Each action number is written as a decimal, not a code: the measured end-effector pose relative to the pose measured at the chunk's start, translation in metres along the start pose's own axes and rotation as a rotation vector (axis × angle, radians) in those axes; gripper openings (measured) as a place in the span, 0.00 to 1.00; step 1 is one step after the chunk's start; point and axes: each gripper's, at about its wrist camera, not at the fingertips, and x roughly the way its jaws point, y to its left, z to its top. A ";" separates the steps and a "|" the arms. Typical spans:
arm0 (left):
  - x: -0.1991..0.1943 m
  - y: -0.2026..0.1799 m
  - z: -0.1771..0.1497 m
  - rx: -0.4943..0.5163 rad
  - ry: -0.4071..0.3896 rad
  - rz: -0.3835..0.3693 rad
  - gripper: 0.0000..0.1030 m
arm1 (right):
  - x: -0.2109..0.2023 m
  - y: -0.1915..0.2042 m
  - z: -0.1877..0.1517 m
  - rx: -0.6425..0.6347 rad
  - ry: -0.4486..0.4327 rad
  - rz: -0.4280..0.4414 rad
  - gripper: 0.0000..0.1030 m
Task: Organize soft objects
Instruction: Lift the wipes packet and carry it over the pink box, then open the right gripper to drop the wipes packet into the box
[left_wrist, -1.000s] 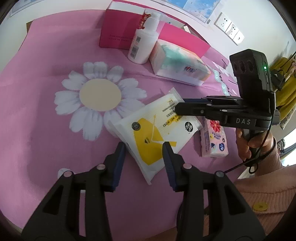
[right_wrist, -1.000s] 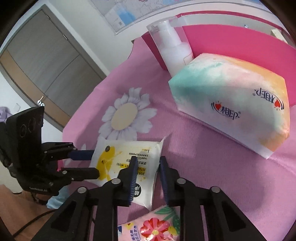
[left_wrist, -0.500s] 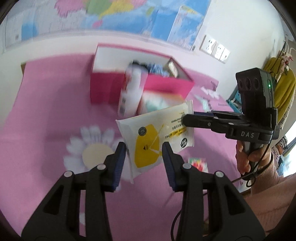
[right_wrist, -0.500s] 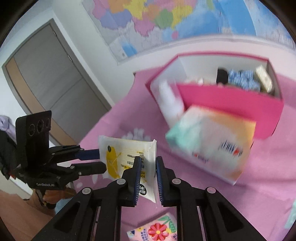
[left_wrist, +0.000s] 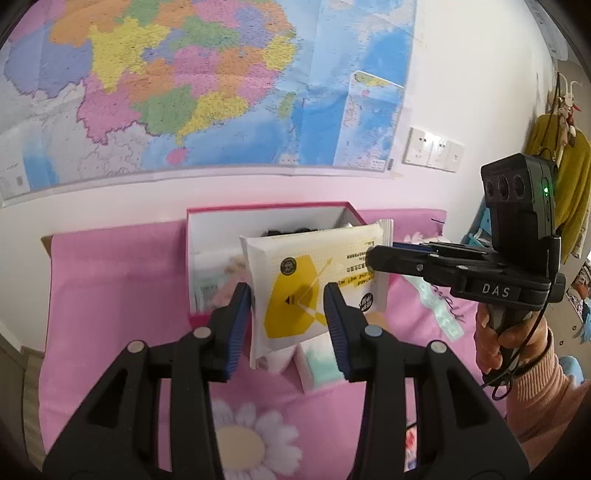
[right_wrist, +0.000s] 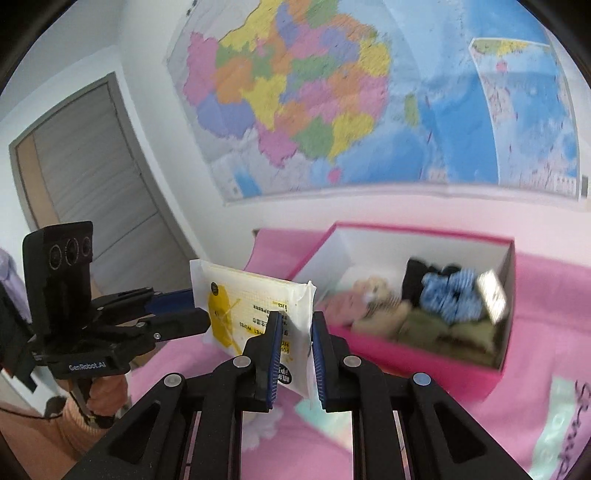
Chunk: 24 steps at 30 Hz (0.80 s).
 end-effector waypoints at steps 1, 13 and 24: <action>0.008 0.003 0.005 0.001 0.004 0.006 0.42 | 0.004 -0.005 0.006 0.011 -0.005 -0.002 0.15; 0.091 0.038 0.027 -0.091 0.114 0.058 0.42 | 0.066 -0.054 0.040 0.088 0.025 -0.057 0.15; 0.148 0.057 0.029 -0.154 0.212 0.133 0.42 | 0.118 -0.092 0.049 0.157 0.066 -0.150 0.25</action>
